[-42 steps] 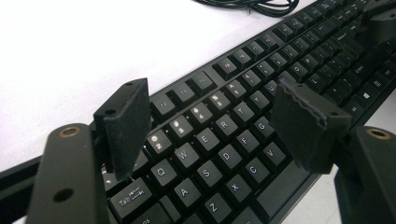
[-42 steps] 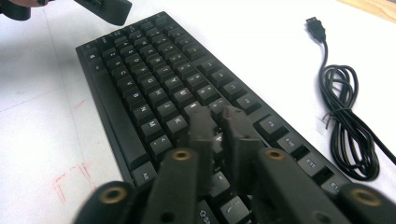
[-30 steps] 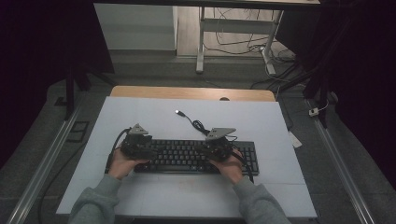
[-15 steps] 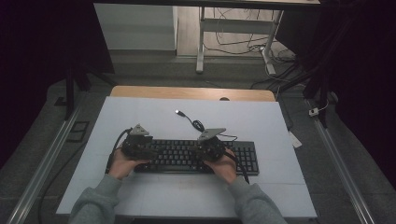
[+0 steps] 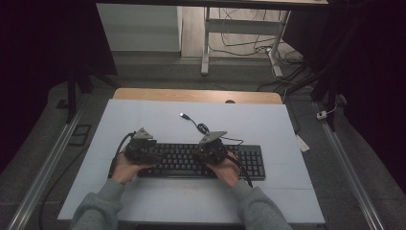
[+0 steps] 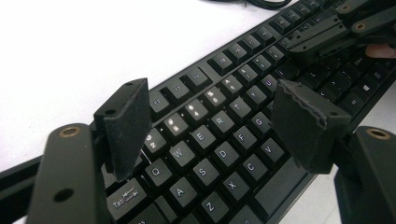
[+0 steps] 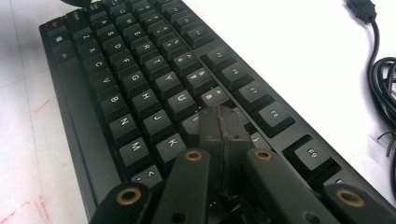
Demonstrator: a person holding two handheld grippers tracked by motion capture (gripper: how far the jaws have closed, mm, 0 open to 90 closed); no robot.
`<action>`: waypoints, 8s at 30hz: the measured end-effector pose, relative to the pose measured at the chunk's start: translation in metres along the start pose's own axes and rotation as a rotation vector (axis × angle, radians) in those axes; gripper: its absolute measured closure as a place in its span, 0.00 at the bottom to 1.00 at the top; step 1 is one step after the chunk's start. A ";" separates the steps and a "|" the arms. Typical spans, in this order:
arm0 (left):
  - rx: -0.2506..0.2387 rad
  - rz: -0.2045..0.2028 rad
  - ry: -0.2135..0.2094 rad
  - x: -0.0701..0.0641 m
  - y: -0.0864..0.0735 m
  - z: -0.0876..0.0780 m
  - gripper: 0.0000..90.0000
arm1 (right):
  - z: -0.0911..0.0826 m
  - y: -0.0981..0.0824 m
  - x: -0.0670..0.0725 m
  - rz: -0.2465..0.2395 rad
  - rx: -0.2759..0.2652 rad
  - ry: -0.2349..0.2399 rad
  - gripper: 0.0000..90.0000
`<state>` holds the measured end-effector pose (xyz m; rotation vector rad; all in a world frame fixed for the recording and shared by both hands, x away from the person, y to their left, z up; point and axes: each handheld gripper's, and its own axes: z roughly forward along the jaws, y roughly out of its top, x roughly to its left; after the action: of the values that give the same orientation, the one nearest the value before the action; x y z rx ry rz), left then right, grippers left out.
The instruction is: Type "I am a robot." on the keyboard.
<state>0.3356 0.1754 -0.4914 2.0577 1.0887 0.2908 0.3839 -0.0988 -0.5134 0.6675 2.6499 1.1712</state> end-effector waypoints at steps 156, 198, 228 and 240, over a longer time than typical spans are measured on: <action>-0.026 0.030 -0.075 -0.028 -0.009 -0.006 0.69 | -0.080 -0.059 -0.016 0.051 -0.082 -0.080 0.54; 0.012 0.028 0.003 -0.018 -0.014 -0.010 0.35 | -0.056 0.000 -0.007 0.015 -0.092 -0.049 0.72; 0.041 0.051 0.010 -0.019 -0.018 -0.006 0.34 | 0.000 0.002 -0.003 0.023 0.018 0.003 1.00; 0.053 0.053 0.014 -0.019 -0.020 -0.004 0.34 | 0.003 0.001 0.001 0.002 0.027 -0.014 1.00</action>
<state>0.3098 0.1698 -0.5003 2.1367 1.0622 0.3066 0.3843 -0.0960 -0.5150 0.6808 2.6592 1.1290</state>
